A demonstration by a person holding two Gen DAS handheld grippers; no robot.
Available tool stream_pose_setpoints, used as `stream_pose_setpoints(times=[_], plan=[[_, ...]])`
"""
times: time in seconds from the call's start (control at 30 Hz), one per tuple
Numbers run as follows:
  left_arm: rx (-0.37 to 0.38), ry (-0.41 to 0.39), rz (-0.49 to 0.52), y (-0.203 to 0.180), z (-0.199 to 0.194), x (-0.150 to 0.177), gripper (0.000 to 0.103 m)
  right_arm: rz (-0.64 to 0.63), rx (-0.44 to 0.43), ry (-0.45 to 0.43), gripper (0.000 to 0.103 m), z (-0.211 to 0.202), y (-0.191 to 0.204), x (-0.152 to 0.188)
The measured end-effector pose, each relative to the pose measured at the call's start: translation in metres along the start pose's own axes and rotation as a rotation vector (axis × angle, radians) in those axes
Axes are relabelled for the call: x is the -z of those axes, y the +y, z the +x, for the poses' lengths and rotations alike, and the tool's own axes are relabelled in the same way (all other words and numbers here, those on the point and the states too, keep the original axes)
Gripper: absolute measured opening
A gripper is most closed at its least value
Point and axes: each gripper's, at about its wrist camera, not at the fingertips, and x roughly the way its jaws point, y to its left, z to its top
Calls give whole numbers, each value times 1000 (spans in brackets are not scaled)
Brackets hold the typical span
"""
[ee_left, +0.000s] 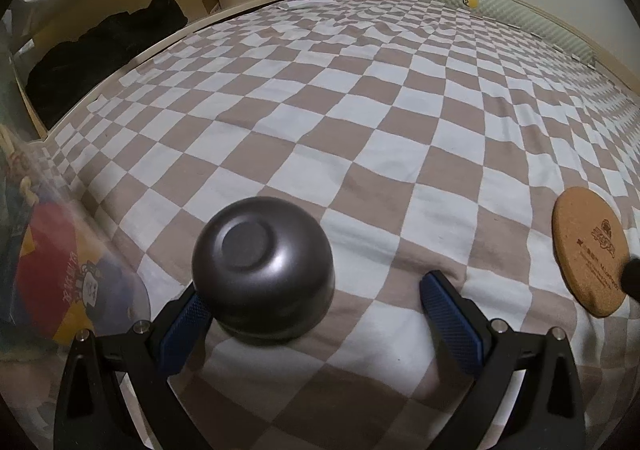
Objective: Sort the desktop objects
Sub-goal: 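Grasp the cork coaster with the right tool while the left tool holds the lid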
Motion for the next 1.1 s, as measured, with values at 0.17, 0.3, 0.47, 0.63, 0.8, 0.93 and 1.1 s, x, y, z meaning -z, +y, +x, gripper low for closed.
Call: stream_pose_setpoints(times=[0.17, 0.3, 0.47, 0.63, 0.8, 0.93, 1.1], plan=[[-2, -3, 3, 1, 1, 0, 102, -58, 52, 13, 83, 30, 14, -11], [-6, -5, 3, 0, 1, 0, 102, -57, 68, 27, 98, 43, 15, -15], [-10, -6, 5, -1, 1, 1, 102, -44, 37, 53, 103, 55, 15, -20], [-11, -8, 18, 0, 1, 1, 102, -88, 56, 38, 99, 56, 28, -17], [-7, -9, 22, -2, 1, 1, 102, -82, 57, 15, 99, 59, 29, -17], [-4, -10, 22, -4, 1, 1, 102, -56, 27, 18, 99, 46, 12, -6], [15, -13, 32, -6, -1, 3, 102, -37, -7, 54, 99, 20, -15, 23]])
